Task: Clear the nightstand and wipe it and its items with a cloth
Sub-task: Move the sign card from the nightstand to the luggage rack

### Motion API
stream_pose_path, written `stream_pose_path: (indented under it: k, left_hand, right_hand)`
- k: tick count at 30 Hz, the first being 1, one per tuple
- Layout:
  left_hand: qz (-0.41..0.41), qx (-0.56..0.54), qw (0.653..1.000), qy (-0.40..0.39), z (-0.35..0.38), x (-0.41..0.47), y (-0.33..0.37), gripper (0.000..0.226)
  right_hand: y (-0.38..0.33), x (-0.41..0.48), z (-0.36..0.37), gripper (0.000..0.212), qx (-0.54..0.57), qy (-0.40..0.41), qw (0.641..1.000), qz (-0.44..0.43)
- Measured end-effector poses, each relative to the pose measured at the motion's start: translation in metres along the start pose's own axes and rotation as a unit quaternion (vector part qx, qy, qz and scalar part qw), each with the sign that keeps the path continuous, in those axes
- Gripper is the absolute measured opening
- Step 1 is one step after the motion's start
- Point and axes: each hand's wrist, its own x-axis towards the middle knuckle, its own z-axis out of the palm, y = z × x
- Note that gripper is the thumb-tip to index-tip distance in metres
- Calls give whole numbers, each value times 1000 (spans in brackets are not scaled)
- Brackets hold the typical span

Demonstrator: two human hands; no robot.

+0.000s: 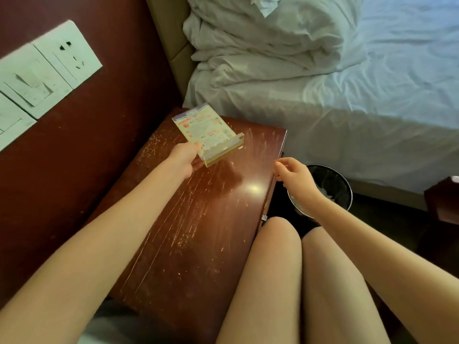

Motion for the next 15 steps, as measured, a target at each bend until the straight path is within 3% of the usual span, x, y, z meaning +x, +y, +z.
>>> stream_pose_path:
  k: [5,11,15]
  left_hand:
    - [-33,27,995,-92,31,-38,-16,19]
    - [2,90,983,-158,55,-69,-36,22]
    - [39,140,969,-200,67,-89,-48,22]
  right_hand:
    - [1,-14,-20,27,19,8,999,40]
    - [10,-30,-43,41,104,12,986,133]
    - [16,-46,-50,36,129,-13,979,159]
